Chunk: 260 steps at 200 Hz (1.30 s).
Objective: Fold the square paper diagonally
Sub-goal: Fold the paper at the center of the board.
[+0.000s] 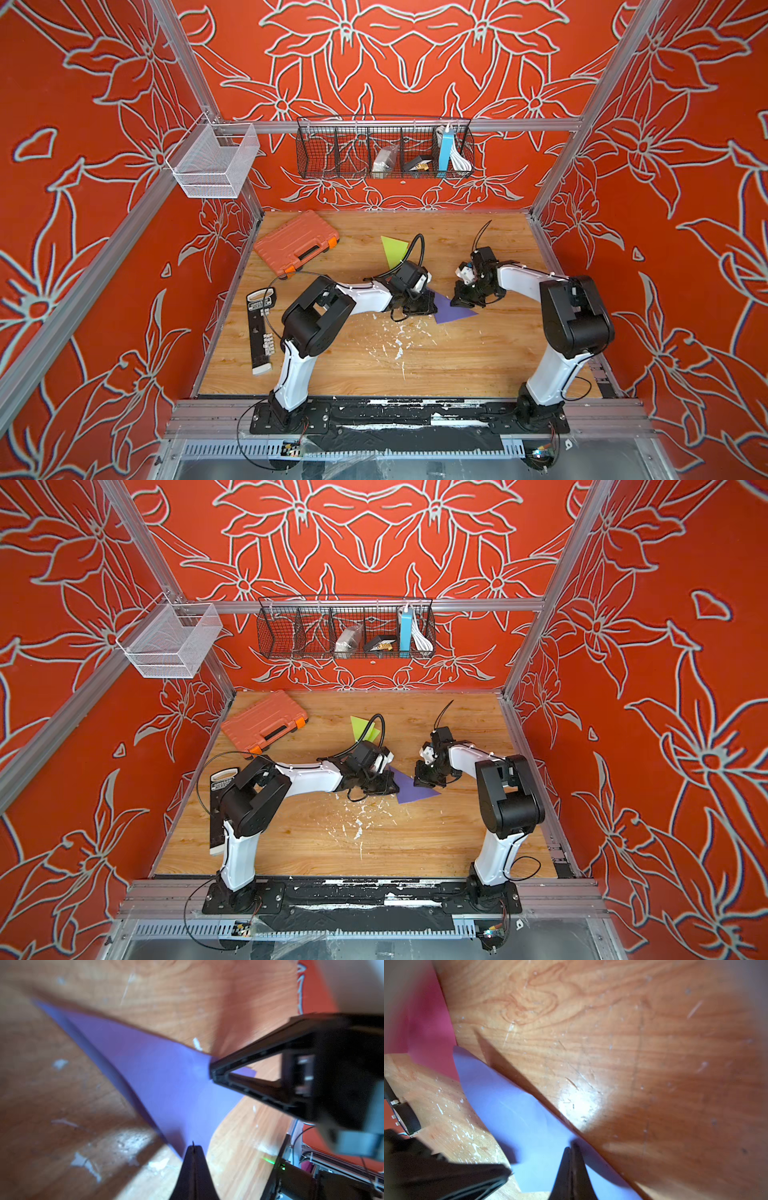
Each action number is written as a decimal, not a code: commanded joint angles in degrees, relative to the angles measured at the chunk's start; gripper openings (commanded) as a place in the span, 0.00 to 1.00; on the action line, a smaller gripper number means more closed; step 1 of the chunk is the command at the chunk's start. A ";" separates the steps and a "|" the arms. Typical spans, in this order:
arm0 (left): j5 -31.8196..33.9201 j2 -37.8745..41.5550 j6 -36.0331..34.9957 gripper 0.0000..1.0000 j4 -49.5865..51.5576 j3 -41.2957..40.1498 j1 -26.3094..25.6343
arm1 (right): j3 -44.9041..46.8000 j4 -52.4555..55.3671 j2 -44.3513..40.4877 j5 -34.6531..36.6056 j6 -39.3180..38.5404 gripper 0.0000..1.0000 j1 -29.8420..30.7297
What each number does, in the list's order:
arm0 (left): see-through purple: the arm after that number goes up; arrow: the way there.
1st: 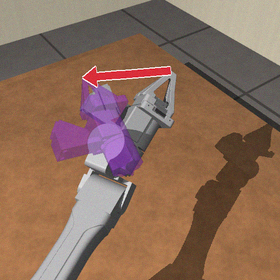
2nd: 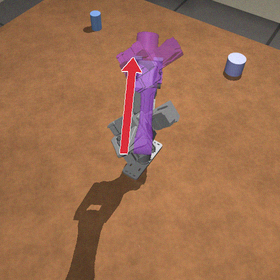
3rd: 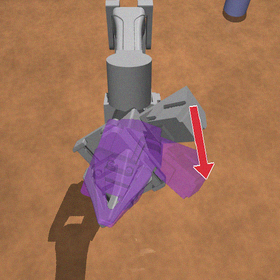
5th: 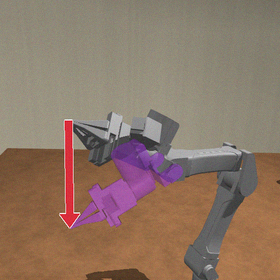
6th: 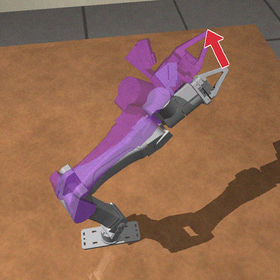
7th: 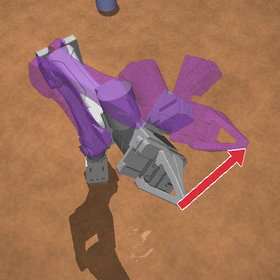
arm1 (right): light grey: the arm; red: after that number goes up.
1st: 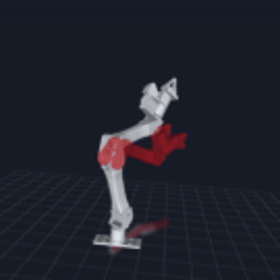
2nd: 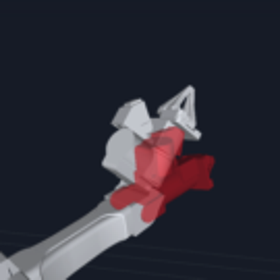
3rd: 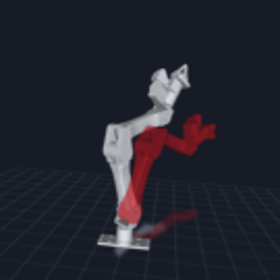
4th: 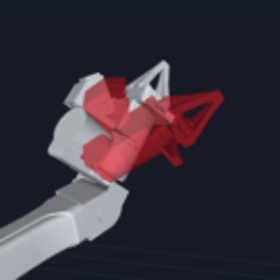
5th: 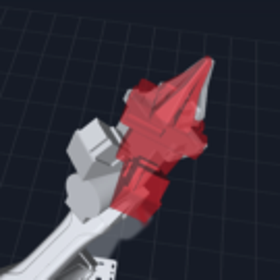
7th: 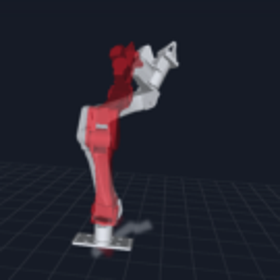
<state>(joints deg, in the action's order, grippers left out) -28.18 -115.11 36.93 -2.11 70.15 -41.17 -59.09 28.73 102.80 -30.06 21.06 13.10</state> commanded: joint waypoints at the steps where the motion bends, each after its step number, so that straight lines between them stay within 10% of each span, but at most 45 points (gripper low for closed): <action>1: -0.47 2.88 -0.37 0.00 1.02 2.43 -0.23 | -0.85 0.80 1.15 -0.87 -2.16 0.00 -0.27; 260: -1.53 -14.00 -1.26 0.00 3.51 13.69 1.96 | -0.98 0.70 -0.61 -3.05 -0.80 0.00 -1.59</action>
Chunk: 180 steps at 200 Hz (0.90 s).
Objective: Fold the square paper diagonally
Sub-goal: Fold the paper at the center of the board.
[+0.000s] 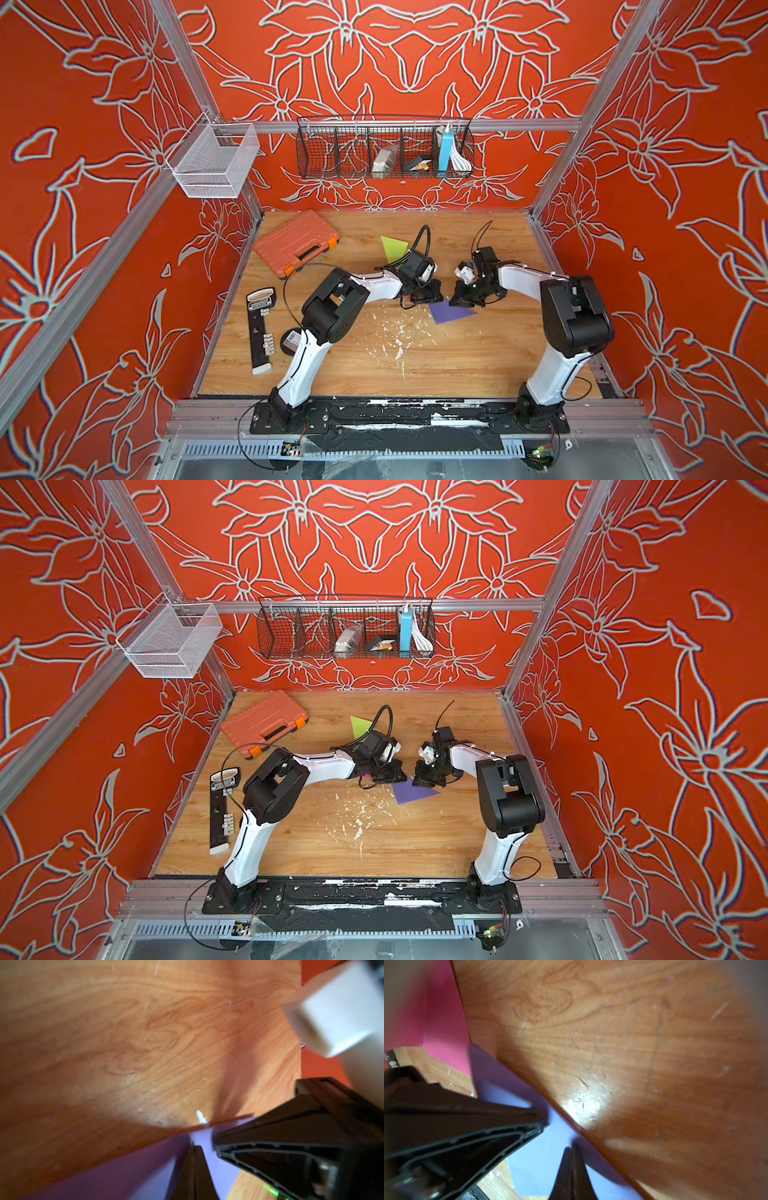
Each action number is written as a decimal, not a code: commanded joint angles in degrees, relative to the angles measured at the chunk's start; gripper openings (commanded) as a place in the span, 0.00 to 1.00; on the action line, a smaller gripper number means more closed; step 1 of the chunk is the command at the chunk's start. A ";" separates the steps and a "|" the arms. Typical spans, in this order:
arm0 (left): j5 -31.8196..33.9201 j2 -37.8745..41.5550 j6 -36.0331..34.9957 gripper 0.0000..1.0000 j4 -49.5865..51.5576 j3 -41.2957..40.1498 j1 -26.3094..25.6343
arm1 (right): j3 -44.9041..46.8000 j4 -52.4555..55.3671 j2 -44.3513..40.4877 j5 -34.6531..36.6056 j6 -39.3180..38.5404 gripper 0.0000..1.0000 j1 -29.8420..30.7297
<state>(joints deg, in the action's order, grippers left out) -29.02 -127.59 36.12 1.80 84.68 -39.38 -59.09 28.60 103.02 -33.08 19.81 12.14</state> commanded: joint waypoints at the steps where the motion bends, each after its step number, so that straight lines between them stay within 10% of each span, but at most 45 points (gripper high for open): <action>1: -0.69 -1.52 -0.44 0.00 -0.45 -0.88 0.17 | -1.00 0.84 -0.82 0.00 0.47 0.00 -0.63; 180: 7.84 2.03 7.64 0.00 -1.80 -6.46 -3.59 | 4.07 -7.30 -3.59 0.14 13.32 0.00 -0.01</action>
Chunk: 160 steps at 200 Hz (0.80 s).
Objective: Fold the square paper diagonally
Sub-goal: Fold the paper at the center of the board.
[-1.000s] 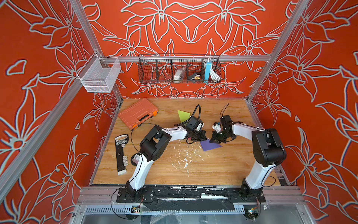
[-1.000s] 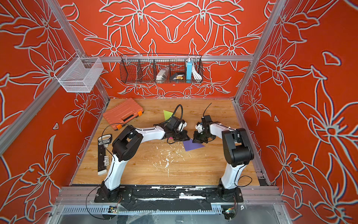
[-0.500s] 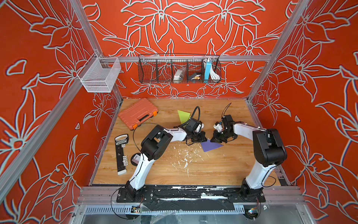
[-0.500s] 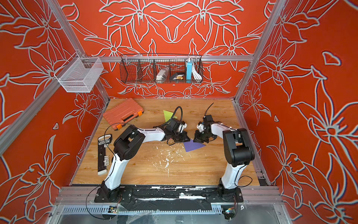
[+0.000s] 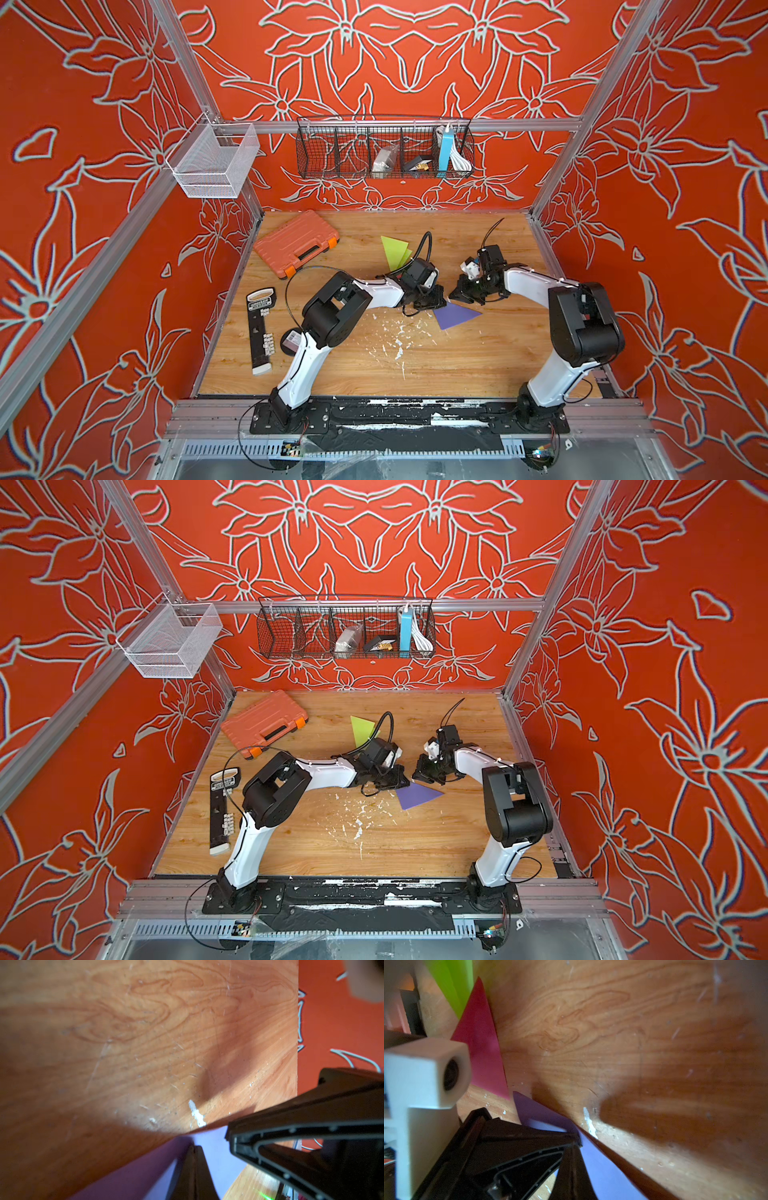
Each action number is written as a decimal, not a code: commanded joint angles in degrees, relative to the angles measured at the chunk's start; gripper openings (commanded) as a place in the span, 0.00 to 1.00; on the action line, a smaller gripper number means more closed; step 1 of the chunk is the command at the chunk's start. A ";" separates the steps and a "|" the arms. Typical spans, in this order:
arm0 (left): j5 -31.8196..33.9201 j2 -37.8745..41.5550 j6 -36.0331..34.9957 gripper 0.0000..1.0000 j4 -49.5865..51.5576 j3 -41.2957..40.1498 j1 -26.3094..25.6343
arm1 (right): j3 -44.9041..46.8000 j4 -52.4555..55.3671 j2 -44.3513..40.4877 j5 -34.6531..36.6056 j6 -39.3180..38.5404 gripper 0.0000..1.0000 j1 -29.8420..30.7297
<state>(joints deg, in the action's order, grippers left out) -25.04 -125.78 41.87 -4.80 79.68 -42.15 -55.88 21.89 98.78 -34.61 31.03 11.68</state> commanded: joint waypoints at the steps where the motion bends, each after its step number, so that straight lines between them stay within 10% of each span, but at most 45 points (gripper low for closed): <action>1: 3.90 0.24 1.94 0.00 4.80 -1.41 -0.82 | 0.81 -0.56 0.68 1.70 2.11 0.00 0.45; 160: 6.13 0.35 5.95 0.00 3.57 -1.35 -1.20 | 0.62 1.43 3.87 5.47 0.57 0.00 1.28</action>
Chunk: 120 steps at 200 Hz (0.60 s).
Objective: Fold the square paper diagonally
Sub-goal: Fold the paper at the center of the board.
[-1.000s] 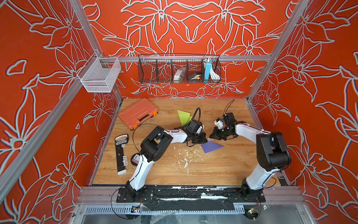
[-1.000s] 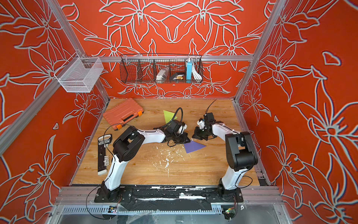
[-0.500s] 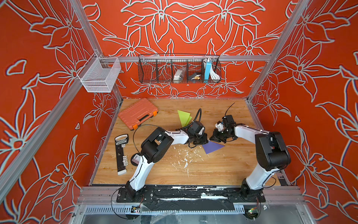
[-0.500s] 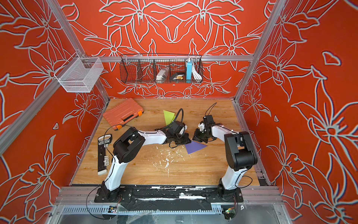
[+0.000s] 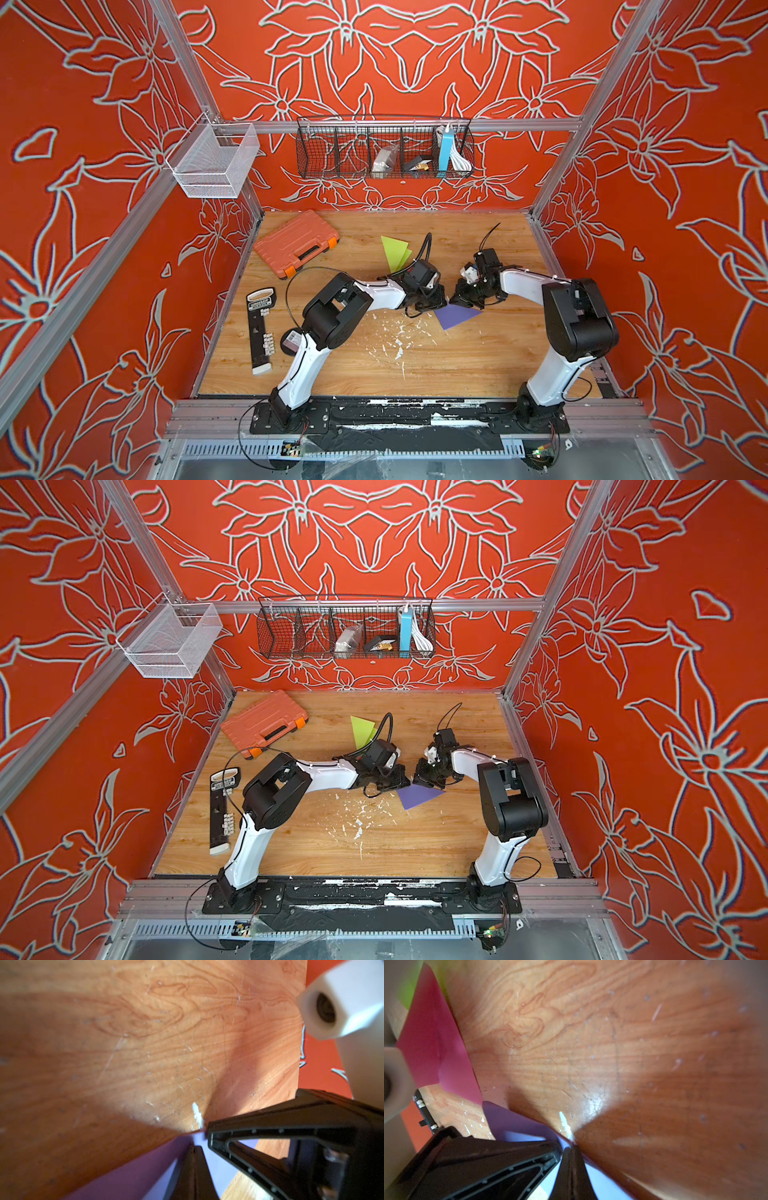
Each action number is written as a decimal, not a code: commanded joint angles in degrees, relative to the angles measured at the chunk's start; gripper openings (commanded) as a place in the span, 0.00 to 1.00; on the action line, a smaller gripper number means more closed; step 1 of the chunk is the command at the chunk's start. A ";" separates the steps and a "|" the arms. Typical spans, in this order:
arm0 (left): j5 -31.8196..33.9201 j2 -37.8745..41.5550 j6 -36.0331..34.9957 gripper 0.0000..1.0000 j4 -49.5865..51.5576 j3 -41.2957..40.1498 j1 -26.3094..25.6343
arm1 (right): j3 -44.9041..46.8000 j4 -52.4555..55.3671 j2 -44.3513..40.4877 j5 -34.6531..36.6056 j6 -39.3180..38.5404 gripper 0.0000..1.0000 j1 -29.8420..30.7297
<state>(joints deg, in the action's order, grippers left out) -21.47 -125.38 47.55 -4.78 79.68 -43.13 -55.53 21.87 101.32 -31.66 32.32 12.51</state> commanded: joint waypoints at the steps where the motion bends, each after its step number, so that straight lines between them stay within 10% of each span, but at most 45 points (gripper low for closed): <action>1: 2.58 -0.04 0.26 0.00 3.59 -1.36 -0.25 | 0.26 1.48 1.38 2.54 -0.74 0.00 0.43; 120: 2.93 1.06 -0.70 0.00 3.94 -3.17 0.84 | 1.80 7.68 -1.09 9.95 -5.04 0.00 -0.56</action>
<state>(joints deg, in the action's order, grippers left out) -20.82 -124.92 47.53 -5.65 78.70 -43.07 -55.59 23.57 100.84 -27.83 29.04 12.62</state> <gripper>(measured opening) 0.047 0.042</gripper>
